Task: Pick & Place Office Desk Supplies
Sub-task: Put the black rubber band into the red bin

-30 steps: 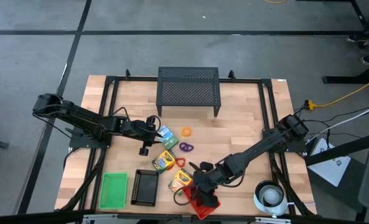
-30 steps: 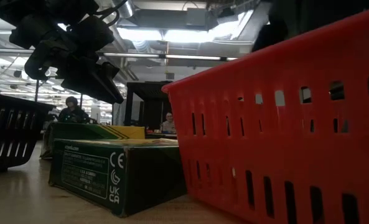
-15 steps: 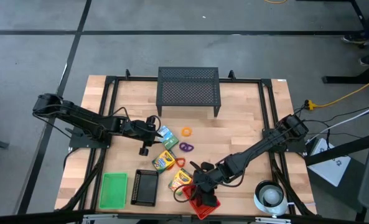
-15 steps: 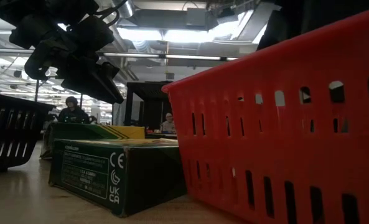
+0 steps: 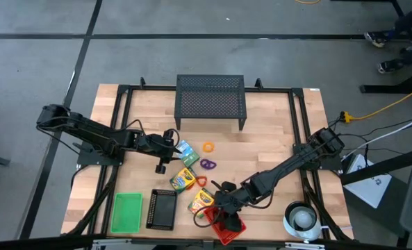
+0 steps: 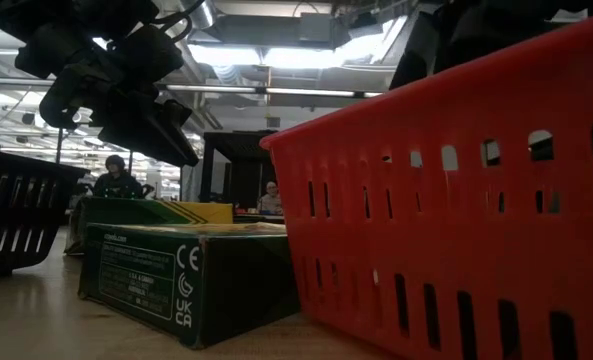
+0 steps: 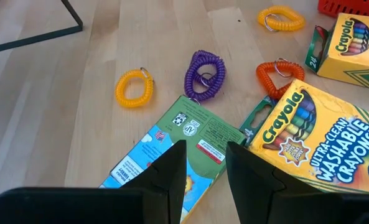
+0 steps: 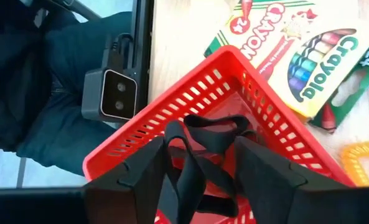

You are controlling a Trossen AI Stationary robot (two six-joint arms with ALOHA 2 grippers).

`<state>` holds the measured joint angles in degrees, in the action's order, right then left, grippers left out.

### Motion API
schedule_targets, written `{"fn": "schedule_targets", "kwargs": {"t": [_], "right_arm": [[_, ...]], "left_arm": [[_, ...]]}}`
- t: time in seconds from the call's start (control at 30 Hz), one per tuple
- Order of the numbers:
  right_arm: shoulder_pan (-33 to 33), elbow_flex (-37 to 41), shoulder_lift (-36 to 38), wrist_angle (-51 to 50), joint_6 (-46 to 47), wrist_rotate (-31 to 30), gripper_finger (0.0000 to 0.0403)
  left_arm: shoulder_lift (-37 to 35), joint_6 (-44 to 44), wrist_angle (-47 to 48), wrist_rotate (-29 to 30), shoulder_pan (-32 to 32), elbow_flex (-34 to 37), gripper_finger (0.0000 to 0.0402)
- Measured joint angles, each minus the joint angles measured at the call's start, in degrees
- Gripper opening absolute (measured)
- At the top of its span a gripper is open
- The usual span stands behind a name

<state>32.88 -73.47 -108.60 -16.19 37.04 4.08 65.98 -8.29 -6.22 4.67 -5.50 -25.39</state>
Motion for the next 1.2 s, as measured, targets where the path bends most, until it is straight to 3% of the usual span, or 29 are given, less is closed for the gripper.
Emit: {"fn": "schedule_targets", "kwargs": {"t": [0.13,0.33,0.4,0.57,0.77,0.93,1.2], "right_arm": [[-0.2,0.0,0.0,0.8,1.9,-1.1,0.0179],[-1.0,0.0,0.0,0.6,0.6,2.6,0.0168],[-1.0,0.0,0.0,0.6,-0.3,2.7,0.0138],[-1.2,0.0,0.0,0.6,-2.0,5.3,0.0016],[-1.2,0.0,0.0,0.7,-1.2,3.6,0.001],[-1.2,0.0,0.0,0.7,1.2,3.1,0.0044],[-1.2,0.0,0.0,0.7,1.5,2.4,0.0191]], "left_arm": [[0.0,0.0,0.0,0.0,0.0,0.0,0.0111],[0.0,0.0,0.0,0.0,0.0,0.0,0.0111],[0.0,0.0,0.0,0.0,0.0,0.0,0.0111],[0.0,0.0,0.0,0.0,0.0,0.0,0.0111],[0.0,0.1,0.0,0.0,0.0,0.0,0.0111],[0.0,0.1,0.0,0.0,0.0,0.0,0.0111],[0.0,0.1,0.0,0.0,0.0,0.0,0.0111]]}}
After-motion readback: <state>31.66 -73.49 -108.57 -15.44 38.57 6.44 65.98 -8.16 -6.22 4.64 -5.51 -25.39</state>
